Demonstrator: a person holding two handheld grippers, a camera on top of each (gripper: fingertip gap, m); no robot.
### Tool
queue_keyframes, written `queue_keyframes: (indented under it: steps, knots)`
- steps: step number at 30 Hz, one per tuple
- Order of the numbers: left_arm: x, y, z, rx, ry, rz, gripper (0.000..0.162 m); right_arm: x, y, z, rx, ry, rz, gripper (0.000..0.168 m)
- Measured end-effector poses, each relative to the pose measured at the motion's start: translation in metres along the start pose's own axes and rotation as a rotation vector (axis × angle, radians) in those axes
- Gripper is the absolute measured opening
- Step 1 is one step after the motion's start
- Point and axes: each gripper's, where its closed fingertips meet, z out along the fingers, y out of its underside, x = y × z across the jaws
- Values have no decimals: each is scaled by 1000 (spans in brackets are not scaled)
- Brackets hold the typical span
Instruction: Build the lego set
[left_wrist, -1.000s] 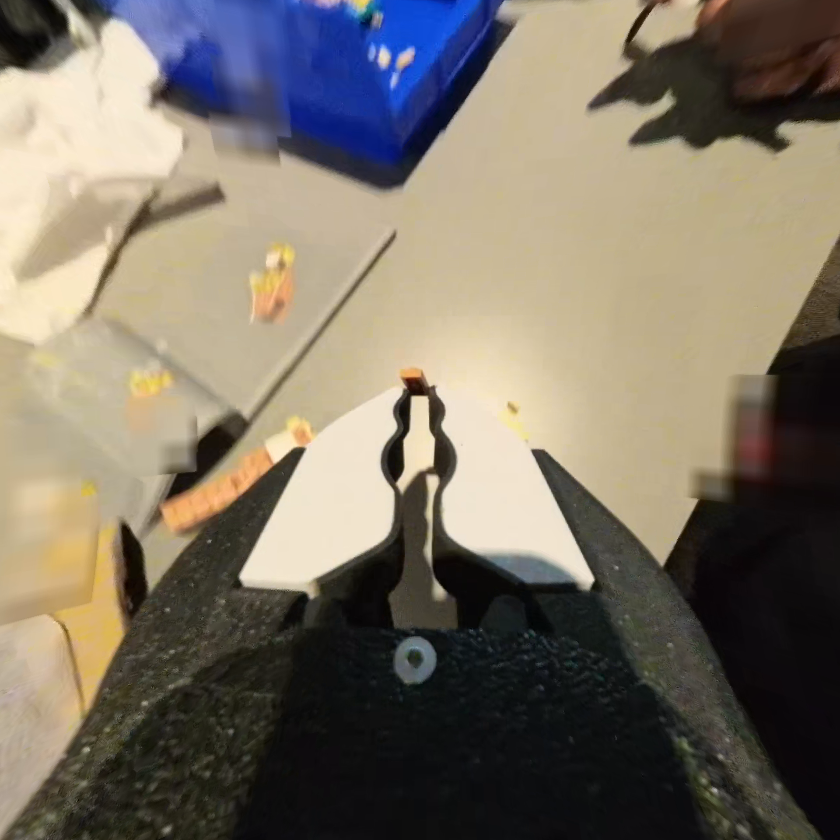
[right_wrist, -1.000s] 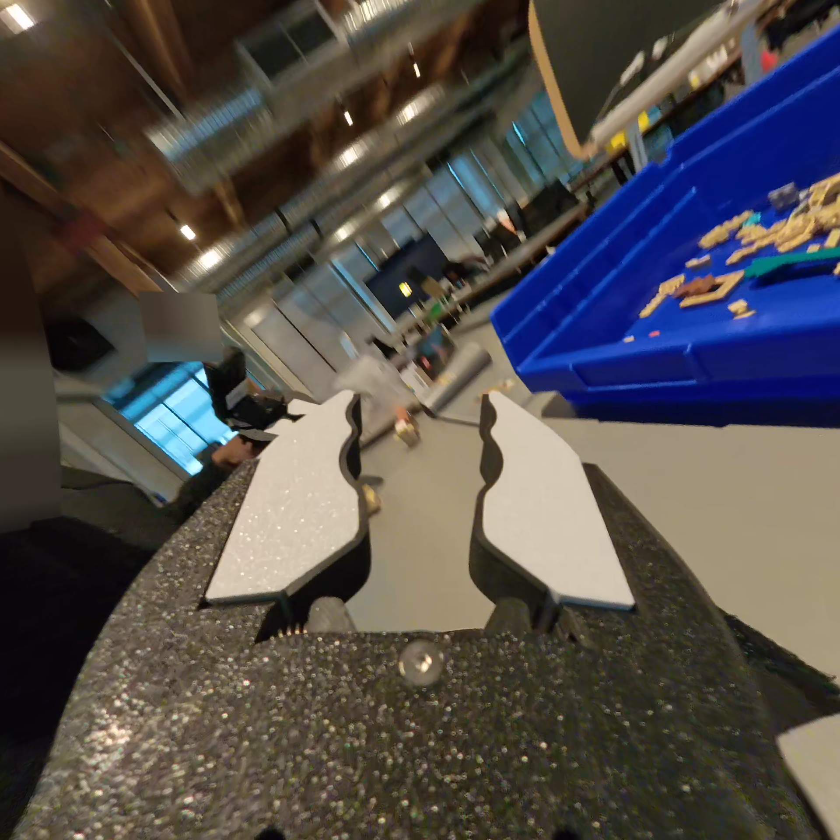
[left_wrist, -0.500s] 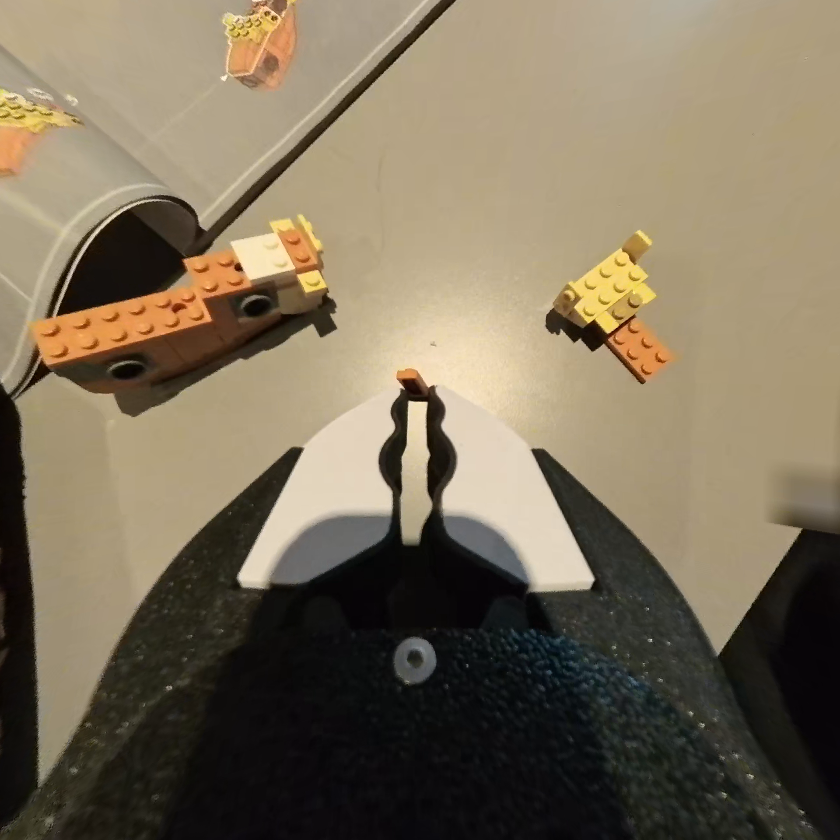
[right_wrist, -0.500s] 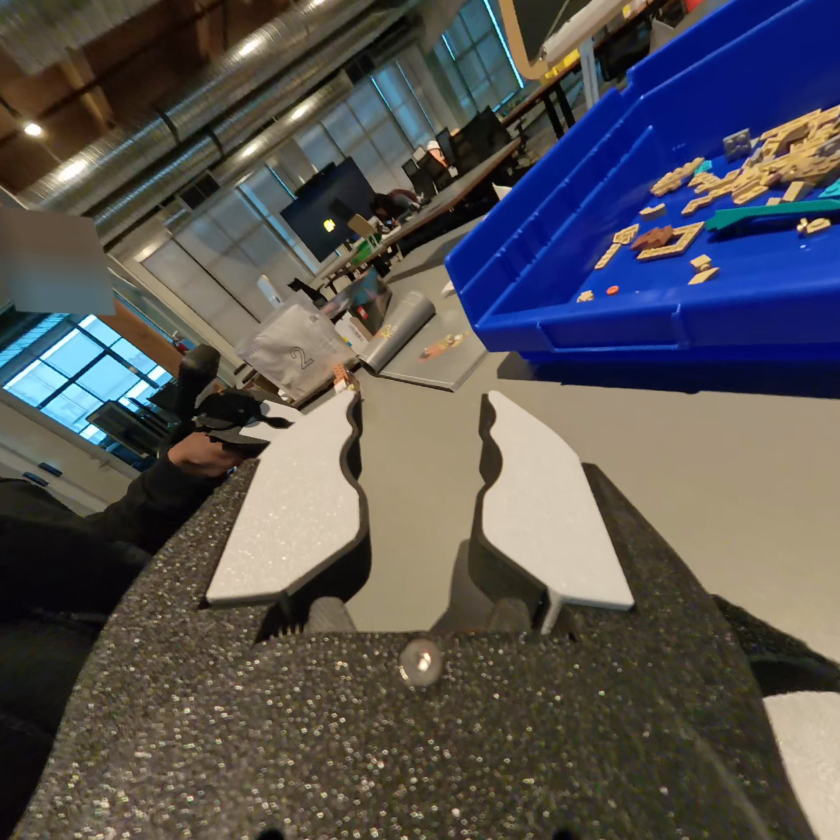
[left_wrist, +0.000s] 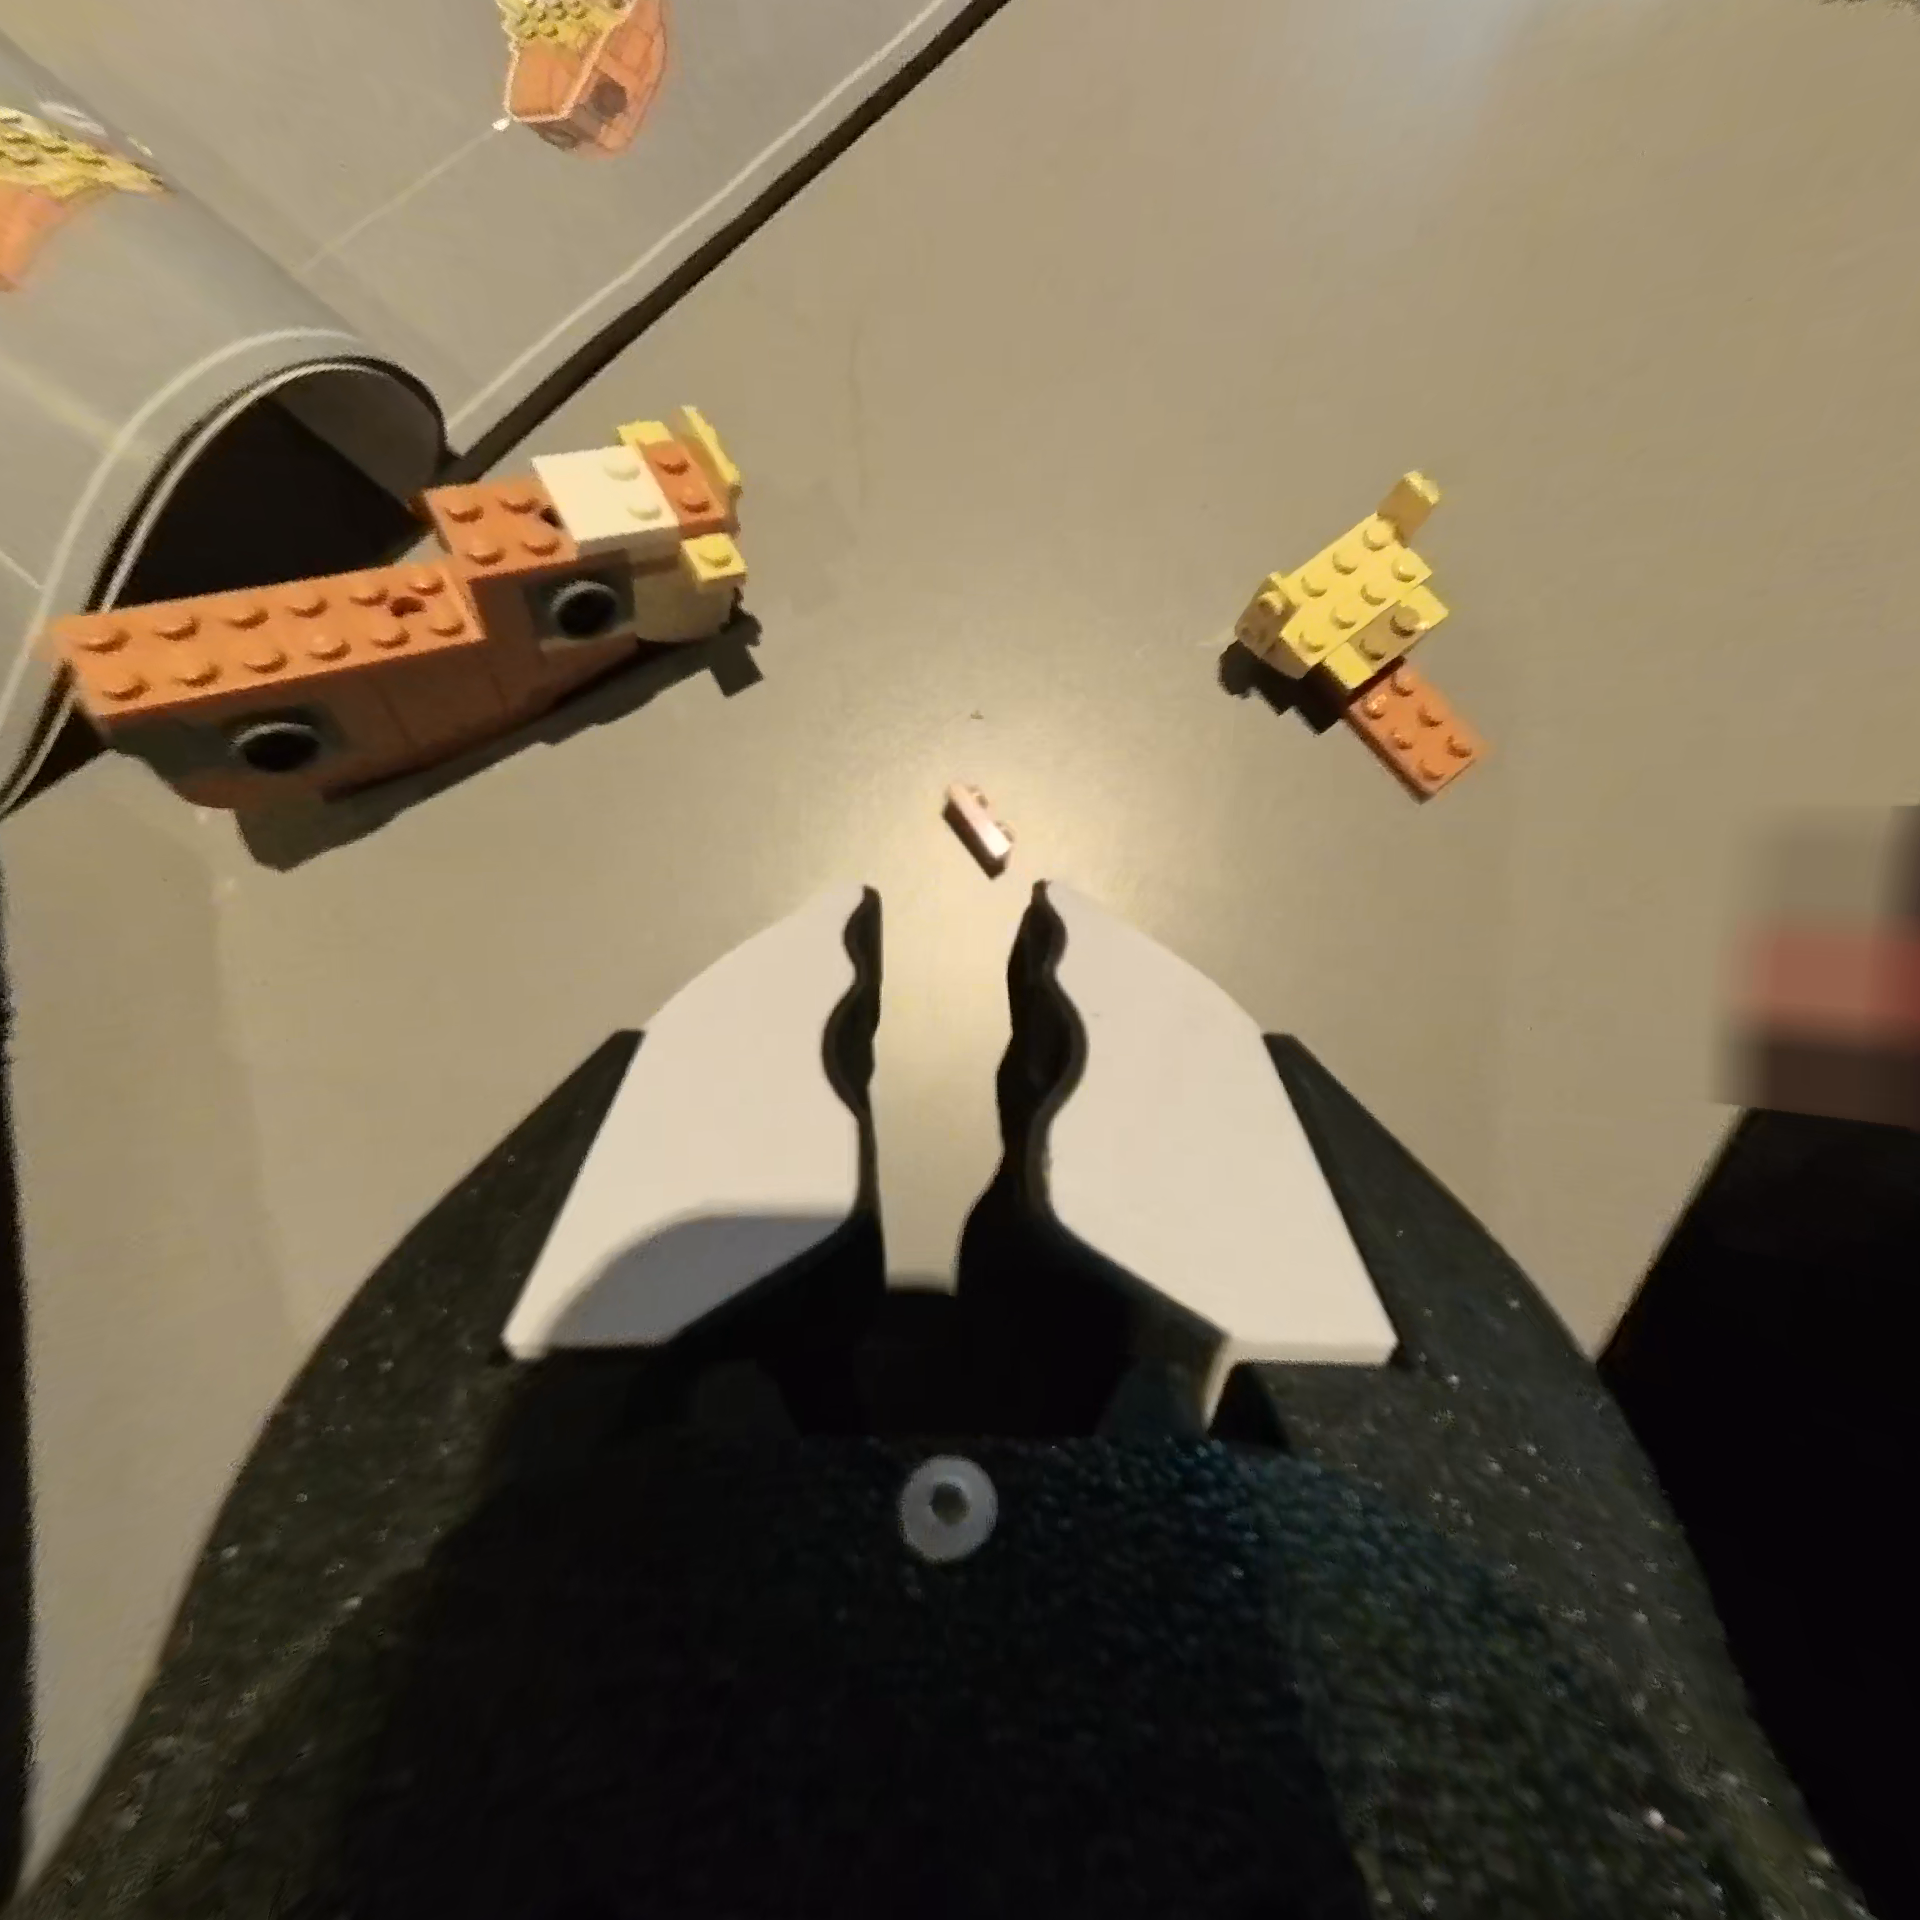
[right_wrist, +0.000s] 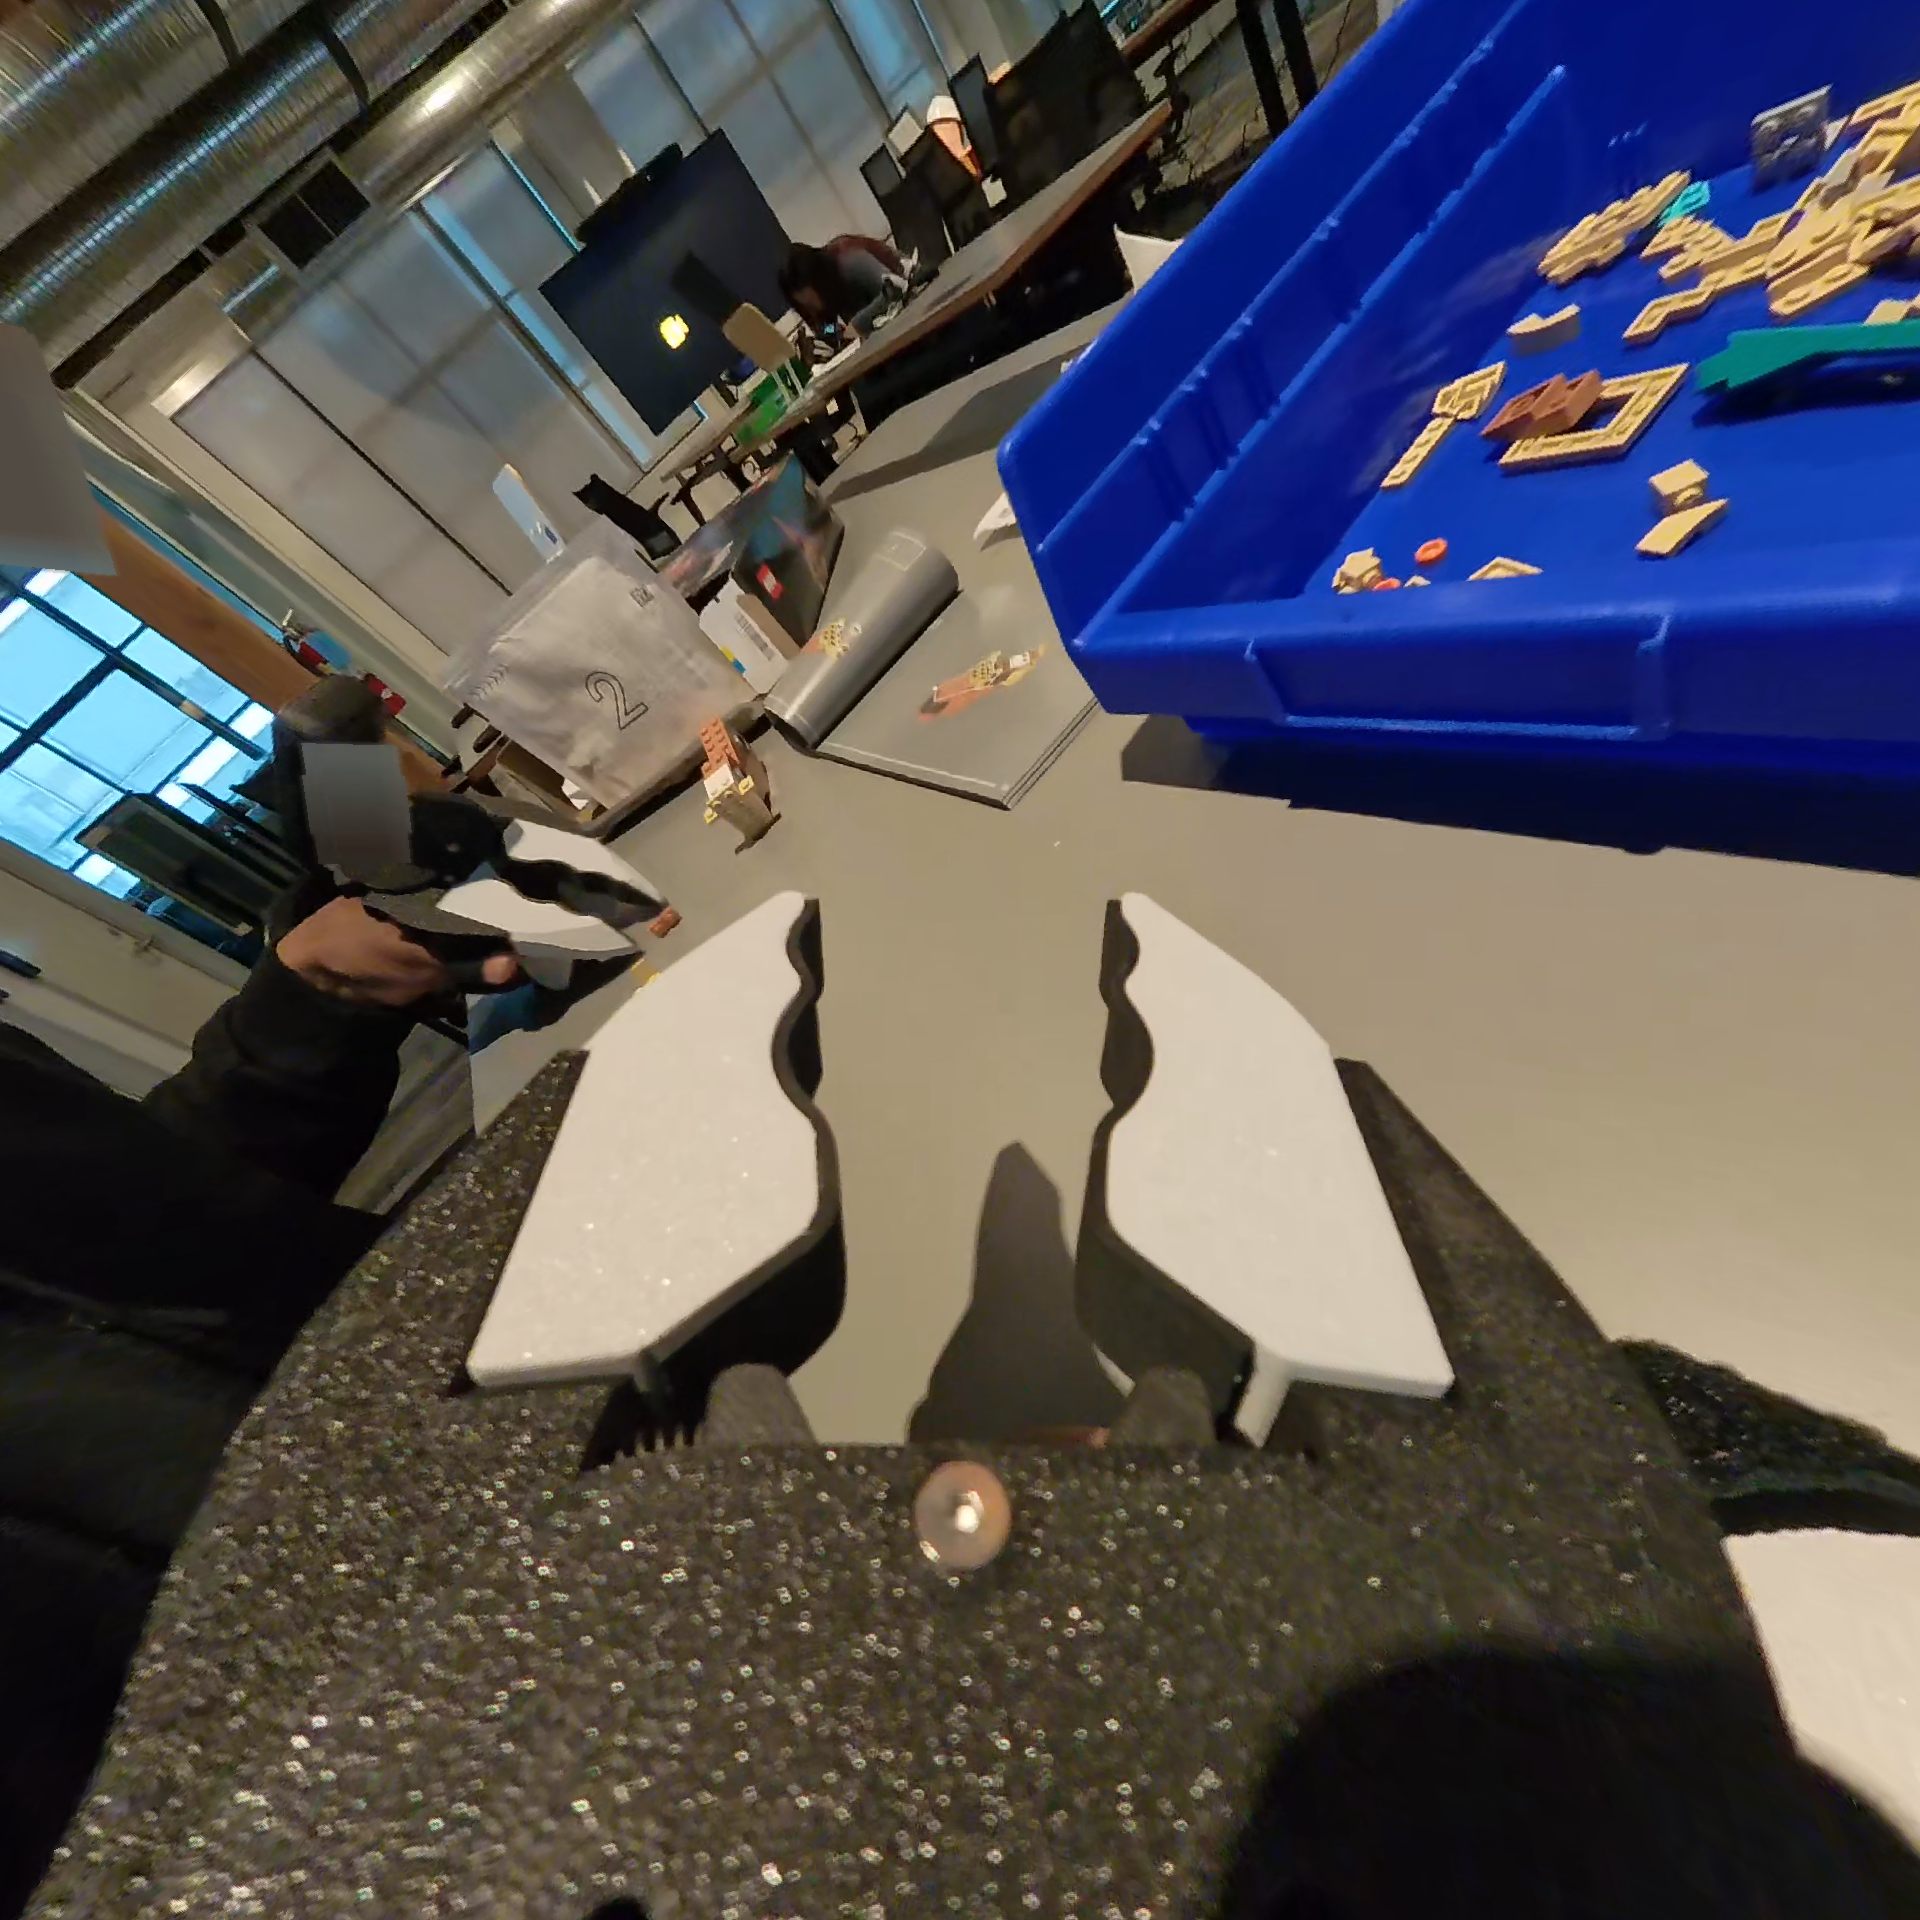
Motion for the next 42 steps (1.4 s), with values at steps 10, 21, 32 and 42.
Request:
queue_keyframes:
  steps: [10, 21, 32, 42]
  knots:
    - [-29, -19, -23, 203, -47, -75, 27, 1, -3, 7, 8, 13, -23, 53]
    - [-64, -48, -32, 365, -325, 122, 27, 17, -32, 20, 92, 156, -343, 50]
    - [-33, -152, -34, 386, -236, 474, 24, 30, -47, 21, 112, 100, -387, 33]
    - [-8, -359, 120, -261, 194, 904, 18, 28, -40, 14, 107, 56, -335, 36]
